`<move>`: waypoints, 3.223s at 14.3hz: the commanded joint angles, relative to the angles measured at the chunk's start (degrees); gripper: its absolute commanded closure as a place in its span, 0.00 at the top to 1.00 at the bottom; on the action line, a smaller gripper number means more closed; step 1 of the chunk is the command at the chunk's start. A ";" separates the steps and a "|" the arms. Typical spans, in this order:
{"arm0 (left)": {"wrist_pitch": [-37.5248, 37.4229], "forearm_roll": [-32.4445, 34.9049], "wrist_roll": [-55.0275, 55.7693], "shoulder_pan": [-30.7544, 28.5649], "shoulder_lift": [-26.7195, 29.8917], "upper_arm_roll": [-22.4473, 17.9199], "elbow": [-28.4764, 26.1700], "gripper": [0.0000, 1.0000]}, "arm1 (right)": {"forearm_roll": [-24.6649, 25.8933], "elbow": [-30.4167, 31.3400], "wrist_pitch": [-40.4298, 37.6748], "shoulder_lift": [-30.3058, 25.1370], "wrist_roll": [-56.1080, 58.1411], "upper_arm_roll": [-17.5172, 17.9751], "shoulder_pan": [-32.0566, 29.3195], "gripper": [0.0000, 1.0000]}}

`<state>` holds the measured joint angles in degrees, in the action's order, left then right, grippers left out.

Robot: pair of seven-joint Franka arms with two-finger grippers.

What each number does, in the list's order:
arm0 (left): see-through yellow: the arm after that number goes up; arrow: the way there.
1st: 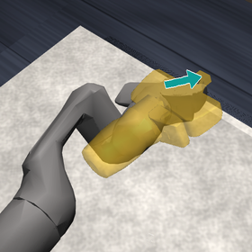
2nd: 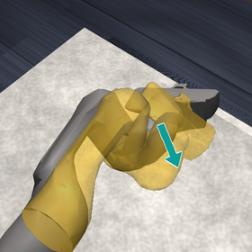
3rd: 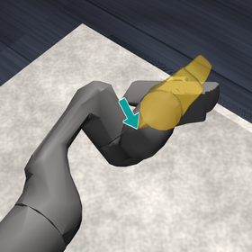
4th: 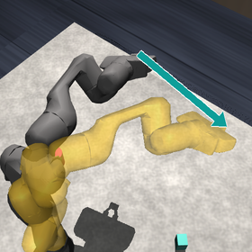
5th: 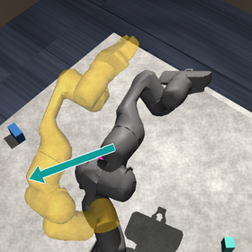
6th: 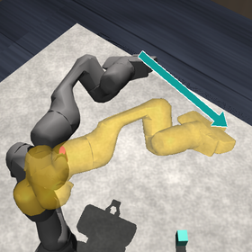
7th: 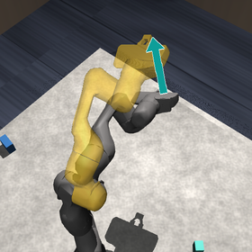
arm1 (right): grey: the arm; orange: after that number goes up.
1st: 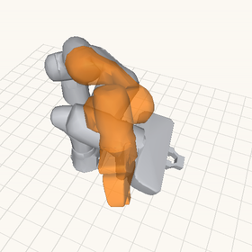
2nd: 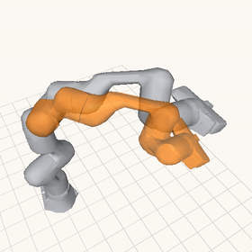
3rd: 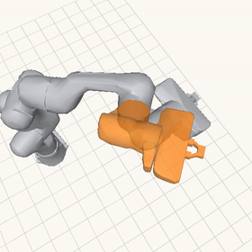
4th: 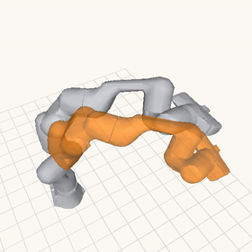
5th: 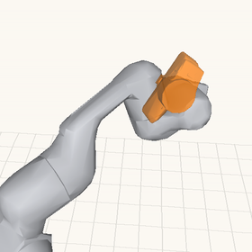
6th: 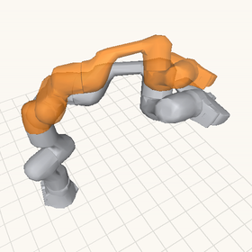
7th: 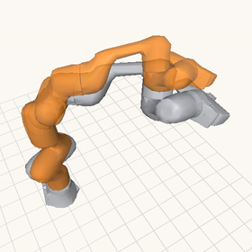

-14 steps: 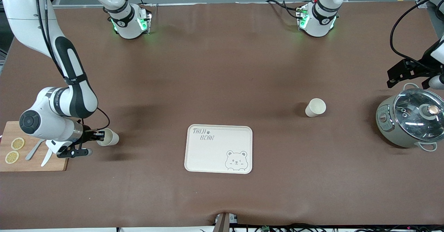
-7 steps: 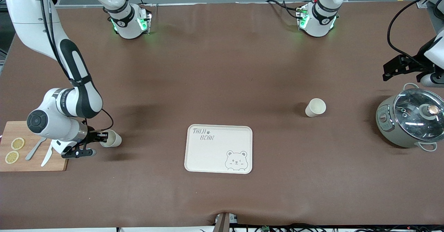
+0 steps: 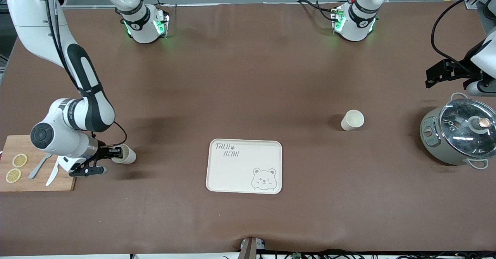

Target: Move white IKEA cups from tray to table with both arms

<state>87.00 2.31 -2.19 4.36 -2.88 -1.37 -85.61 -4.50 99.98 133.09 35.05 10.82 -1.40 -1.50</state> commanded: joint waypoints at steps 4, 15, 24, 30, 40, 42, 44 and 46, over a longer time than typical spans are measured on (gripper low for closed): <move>-1.39 0.33 -0.71 -0.15 -0.90 0.23 2.12 1.00 | -0.77 0.39 0.24 -0.51 0.43 0.00 -0.08 1.00; -1.39 0.15 -0.18 0.12 -1.08 0.23 2.21 1.00 | -0.69 -5.67 -14.95 -6.38 0.52 -0.09 0.36 1.00; -1.39 0.15 0.00 0.12 -1.43 0.23 2.38 1.00 | 0.37 -18.41 -37.90 -13.77 0.26 -0.36 0.36 1.00; -1.39 0.24 0.00 0.21 -1.43 0.23 2.38 1.00 | 3.27 -18.50 -45.71 -23.96 0.26 -0.62 0.01 1.00; -1.30 0.24 0.08 0.30 -1.52 0.23 2.38 1.00 | 3.09 -18.50 -52.23 -32.94 -1.66 -0.80 -2.11 1.00; -1.30 0.24 0.17 0.30 -1.52 0.23 2.38 1.00 | 3.09 -18.59 -52.58 -33.12 -4.13 -0.53 -1.76 1.00; -1.30 0.24 0.17 0.30 -1.52 0.23 2.38 1.00 | 3.09 -18.50 -52.76 -33.12 -4.31 -0.44 -1.75 1.00; -1.30 0.24 0.09 0.30 -1.69 0.23 2.38 1.00 | 3.09 -18.50 -52.76 -33.12 -4.23 -0.53 -1.75 1.00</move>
<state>86.96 2.31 -2.20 4.54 -3.57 -1.29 -84.99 -1.98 80.52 80.62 3.16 7.69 -2.31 -3.15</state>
